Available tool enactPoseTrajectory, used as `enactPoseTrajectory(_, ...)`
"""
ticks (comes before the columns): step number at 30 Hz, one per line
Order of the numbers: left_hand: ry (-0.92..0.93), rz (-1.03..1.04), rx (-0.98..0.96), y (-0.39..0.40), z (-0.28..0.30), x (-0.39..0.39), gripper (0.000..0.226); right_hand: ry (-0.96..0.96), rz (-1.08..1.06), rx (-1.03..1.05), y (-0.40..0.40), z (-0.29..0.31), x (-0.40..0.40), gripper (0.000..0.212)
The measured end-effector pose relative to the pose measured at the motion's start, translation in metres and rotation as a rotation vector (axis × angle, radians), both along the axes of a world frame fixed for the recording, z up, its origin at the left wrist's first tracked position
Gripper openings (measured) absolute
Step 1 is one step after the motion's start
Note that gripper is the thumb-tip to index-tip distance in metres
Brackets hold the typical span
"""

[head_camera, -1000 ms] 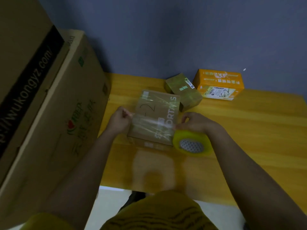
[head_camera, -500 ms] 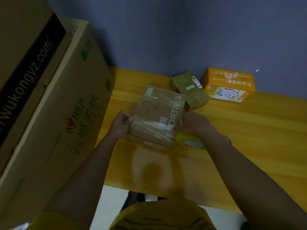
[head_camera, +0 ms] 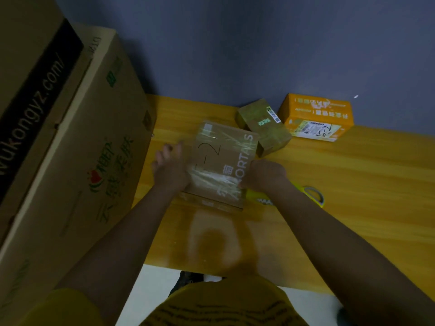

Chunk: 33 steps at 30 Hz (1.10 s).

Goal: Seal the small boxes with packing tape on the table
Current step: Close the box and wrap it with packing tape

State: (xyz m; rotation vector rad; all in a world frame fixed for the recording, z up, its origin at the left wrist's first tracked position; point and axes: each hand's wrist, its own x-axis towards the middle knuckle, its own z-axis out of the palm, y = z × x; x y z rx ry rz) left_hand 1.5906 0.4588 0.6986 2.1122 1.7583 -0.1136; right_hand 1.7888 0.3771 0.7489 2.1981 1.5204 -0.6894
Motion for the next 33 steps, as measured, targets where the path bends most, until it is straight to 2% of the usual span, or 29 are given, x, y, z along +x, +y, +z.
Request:
enactPoseTrajectory(1,0.011,-0.132,0.141,-0.008,-0.003,0.006,0.065,-0.005,0.005,-0.002,0.001,-0.001,-0.001,0.057)
enactPoseTrajectory(2,-0.013,-0.224,0.183,-0.015,-0.007,0.013,0.06,-0.012,0.012,-0.002,0.001,-0.001,-0.003,0.056)
enactPoseTrajectory(4,-0.071,-0.244,0.067,-0.024,-0.022,0.022,0.058,-0.029,0.034,0.017,0.001,-0.002,-0.004,0.055)
enactPoseTrajectory(6,-0.079,-0.186,-0.025,-0.026,-0.035,0.023,0.067,0.032,0.038,0.029,-0.003,-0.002,0.004,0.058)
enactPoseTrajectory(8,-0.108,-0.176,-0.017,-0.025,-0.041,0.023,0.066,0.195,-0.045,0.02,-0.015,-0.003,0.027,0.06)
enactPoseTrajectory(9,-0.136,-0.17,-0.022,-0.026,-0.042,0.022,0.064,0.336,-0.142,0.043,-0.027,-0.005,0.04,0.056)
enactPoseTrajectory(11,-0.162,-0.172,-0.008,-0.028,-0.039,0.023,0.064,0.667,-0.398,0.204,-0.052,-0.012,0.058,0.041)
enactPoseTrajectory(13,-0.157,-0.17,-0.02,-0.027,-0.036,0.023,0.065,0.821,-0.571,0.372,-0.07,-0.024,0.067,0.038)
enactPoseTrajectory(15,-0.137,-0.172,-0.018,-0.027,-0.035,0.023,0.066,0.734,-0.555,0.418,-0.078,-0.034,0.073,0.046)
enactPoseTrajectory(16,-0.124,-0.173,-0.013,-0.027,-0.035,0.024,0.067,0.63,-0.493,0.386,-0.078,-0.037,0.079,0.051)
enactPoseTrajectory(18,-0.099,-0.167,-0.005,-0.029,-0.034,0.026,0.069,0.365,-0.309,0.205,-0.079,-0.038,0.087,0.061)
enactPoseTrajectory(20,-0.101,-0.169,0.001,-0.029,-0.033,0.028,0.071,0.238,-0.231,0.06,-0.079,-0.043,0.092,0.07)
enactPoseTrajectory(24,-0.103,-0.177,-0.008,-0.028,-0.036,0.025,0.083,0.204,-0.245,0.042,-0.074,-0.063,0.085,0.073)
enactPoseTrajectory(28,0.024,-0.241,0.019,-0.023,-0.044,0.024,0.11,0.1,-0.224,0.039,-0.062,-0.071,0.073,0.067)
enactPoseTrajectory(30,0.059,-0.224,0.011,-0.023,-0.044,0.025,0.107,0.096,-0.224,0.023,-0.056,-0.076,0.062,0.065)
enactPoseTrajectory(33,0.105,-0.245,0.212,-0.048,-0.034,0.043,0.083,0.15,-0.273,0.033,-0.054,-0.088,0.051,0.067)
